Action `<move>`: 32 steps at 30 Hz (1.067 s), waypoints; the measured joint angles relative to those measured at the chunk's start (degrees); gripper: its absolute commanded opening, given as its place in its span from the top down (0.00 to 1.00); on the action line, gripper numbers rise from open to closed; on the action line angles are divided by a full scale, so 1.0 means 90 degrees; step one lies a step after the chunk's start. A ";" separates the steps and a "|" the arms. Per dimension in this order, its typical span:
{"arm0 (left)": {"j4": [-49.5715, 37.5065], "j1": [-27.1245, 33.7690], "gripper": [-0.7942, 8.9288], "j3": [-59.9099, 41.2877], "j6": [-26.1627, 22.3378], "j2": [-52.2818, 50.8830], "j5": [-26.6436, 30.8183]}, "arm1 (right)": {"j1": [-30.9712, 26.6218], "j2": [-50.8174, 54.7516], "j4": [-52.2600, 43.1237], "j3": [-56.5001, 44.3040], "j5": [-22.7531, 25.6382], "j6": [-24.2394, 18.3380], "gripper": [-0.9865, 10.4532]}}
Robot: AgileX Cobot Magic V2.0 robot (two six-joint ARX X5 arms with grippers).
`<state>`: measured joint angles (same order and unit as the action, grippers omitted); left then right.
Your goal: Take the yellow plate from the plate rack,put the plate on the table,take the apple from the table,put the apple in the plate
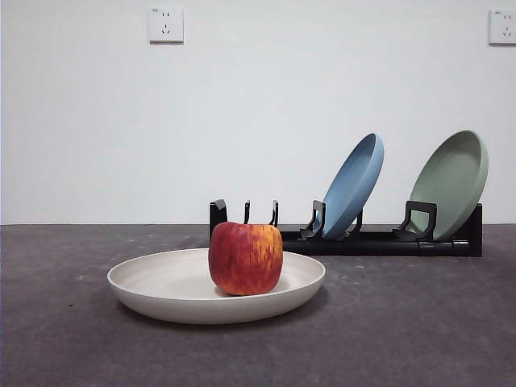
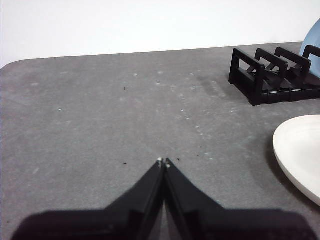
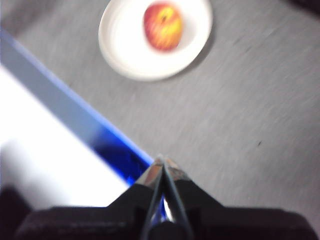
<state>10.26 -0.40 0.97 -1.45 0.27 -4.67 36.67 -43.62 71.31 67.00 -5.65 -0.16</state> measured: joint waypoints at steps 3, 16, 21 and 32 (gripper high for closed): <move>0.0000 0.0000 0.92 0.0000 0.0000 0.0000 0.0000 | -0.0792 0.0483 -0.1105 -0.0240 -0.0525 -0.0189 0.91; 0.0000 0.0000 0.92 0.0000 0.0000 0.0000 0.0000 | -0.3109 0.2931 -0.5809 -0.4284 -0.1698 -0.0653 0.91; 0.0000 0.0000 0.92 0.0000 0.0000 0.0000 0.0000 | -0.3371 0.3614 -0.6824 -0.5707 -0.1685 -0.0425 0.91; 0.0000 0.0000 0.92 0.0000 0.0000 0.0000 0.0000 | -0.3446 0.4566 -0.6938 -0.7016 -0.1659 0.0010 0.91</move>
<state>10.26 -0.40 0.97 -1.45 0.27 -4.67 5.65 -2.52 8.86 3.86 -20.58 -0.08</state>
